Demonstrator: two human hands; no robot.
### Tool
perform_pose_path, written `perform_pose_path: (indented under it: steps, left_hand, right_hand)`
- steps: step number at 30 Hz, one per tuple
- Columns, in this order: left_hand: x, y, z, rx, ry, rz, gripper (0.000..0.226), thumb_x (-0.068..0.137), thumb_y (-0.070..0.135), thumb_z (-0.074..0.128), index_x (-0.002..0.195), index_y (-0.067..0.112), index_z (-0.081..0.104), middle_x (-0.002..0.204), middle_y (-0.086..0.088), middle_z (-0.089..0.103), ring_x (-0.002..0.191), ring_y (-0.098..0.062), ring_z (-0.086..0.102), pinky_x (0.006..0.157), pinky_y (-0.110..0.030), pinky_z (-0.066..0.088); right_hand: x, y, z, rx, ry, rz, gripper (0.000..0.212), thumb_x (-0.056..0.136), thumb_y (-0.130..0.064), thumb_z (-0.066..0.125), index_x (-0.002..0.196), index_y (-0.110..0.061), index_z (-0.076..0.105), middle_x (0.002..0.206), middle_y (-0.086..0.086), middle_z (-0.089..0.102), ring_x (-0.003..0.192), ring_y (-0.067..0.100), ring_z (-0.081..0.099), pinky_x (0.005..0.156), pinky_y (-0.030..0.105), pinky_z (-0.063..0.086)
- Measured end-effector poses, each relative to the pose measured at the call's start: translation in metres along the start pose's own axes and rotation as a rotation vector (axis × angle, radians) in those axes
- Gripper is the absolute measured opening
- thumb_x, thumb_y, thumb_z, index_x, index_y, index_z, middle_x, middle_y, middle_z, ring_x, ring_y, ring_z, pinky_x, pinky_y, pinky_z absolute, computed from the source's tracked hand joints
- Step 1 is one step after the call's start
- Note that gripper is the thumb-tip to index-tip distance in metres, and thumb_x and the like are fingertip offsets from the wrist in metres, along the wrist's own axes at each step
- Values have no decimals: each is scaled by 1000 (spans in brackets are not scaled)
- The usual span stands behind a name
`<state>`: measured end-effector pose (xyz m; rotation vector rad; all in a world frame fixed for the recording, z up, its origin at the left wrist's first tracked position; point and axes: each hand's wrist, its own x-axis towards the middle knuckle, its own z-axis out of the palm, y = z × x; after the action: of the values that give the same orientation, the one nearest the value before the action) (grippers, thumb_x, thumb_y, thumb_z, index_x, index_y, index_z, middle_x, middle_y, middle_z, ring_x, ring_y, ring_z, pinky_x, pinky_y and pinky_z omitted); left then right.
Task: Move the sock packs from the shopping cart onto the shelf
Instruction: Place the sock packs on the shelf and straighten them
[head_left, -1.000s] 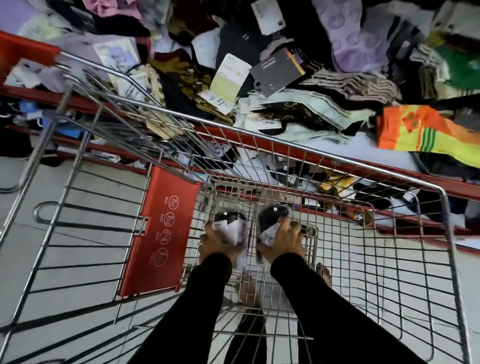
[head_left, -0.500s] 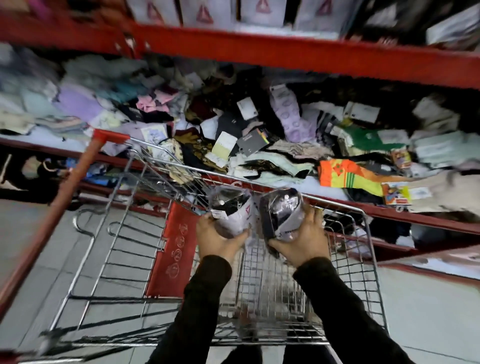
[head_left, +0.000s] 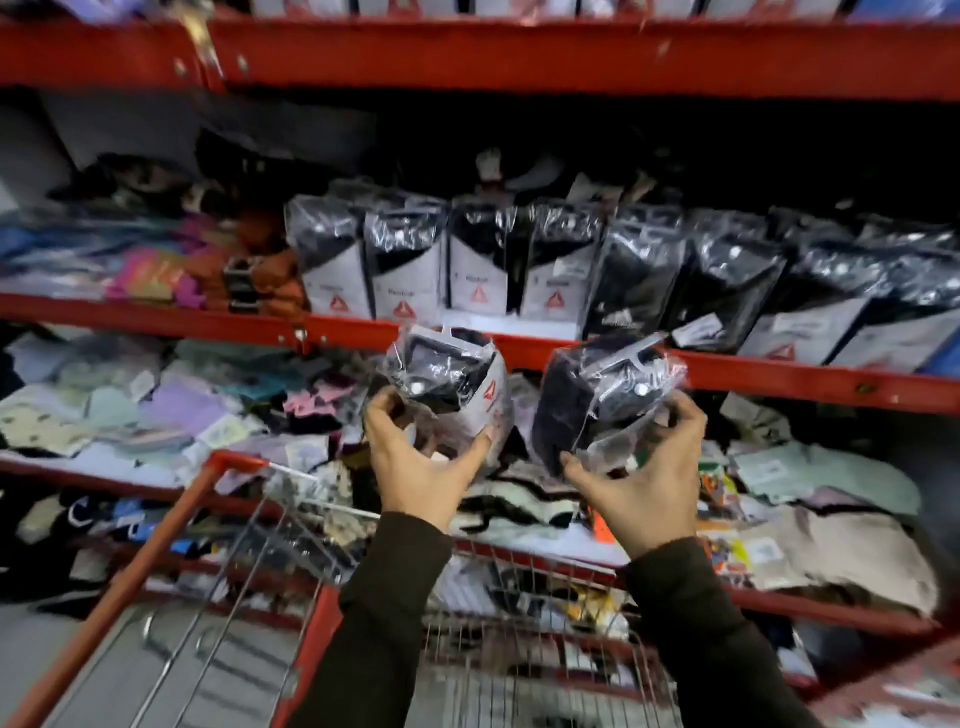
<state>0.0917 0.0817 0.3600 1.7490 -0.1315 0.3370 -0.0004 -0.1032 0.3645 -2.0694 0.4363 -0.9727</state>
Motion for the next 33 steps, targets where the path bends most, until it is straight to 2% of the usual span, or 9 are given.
perform_pose_path:
  steps: [1,3,6,11,14,18,22,29,33]
  left_hand:
    - [10,11,8,-13,10,32,95,67,10,93,141,6,34,141,-5,39,120,-10,43,101,-10,45]
    - [26,30,21,-39,9,45,103,69,14,92,148,3,26,149,-3,33,130,-13,40,108,-17,40]
    - [58,52,36,-13,46,102,106,67,24,94,147,1,28,150,-14,37,141,-24,36,118,-30,31]
    - [103,63,60,35,59,125,101,62,23,97,138,-2,35,141,-18,45,134,-28,45,98,-6,25]
    - [121,58,72,53,72,121,97,62,22,96,136,4,36,139,-15,46,132,-28,48,95,-11,29]
    - [133,50,80,101,97,89,97,62,22,95,136,3,36,139,-16,45,132,-29,47,101,-18,33]
    - [133,44,86,229,59,86,97,61,29,95,132,0,37,137,-18,44,131,-34,46,113,-41,42]
    - [129,52,81,576,5,125,99,75,62,76,144,6,35,142,-13,47,120,-30,61,95,-42,54]
    - [127,50,73,643,-85,156,85,89,56,64,151,8,30,152,-12,43,121,-29,63,95,-42,55]
  right_hand:
    - [13,-5,1,27,41,-11,104,58,-30,94,136,-12,28,130,-4,34,122,12,42,105,16,36]
    - [38,-14,6,75,104,-33,109,55,-27,96,135,-3,26,130,-2,34,121,6,40,106,3,28]
    - [75,-27,17,156,149,-64,110,53,-24,97,134,0,26,132,8,43,125,11,46,112,12,33]
    - [118,-39,42,184,184,-85,99,55,-17,95,128,2,30,118,-1,42,109,0,45,98,0,32]
    - [129,-40,57,182,153,-71,99,56,-21,96,128,-4,31,120,-2,45,105,-3,47,89,-6,32]
    - [135,-34,76,107,165,-9,105,54,-32,97,130,-9,28,129,10,50,113,15,55,93,11,38]
    - [136,-25,90,-37,177,36,111,52,-44,95,132,-9,26,132,13,47,125,28,56,99,33,52]
    - [134,-28,101,-180,166,-21,98,66,-40,89,137,-4,32,133,12,43,125,25,50,98,30,49]
    - [132,-26,97,-168,123,-28,85,77,-31,83,141,-7,32,135,13,41,125,26,51,99,29,48]
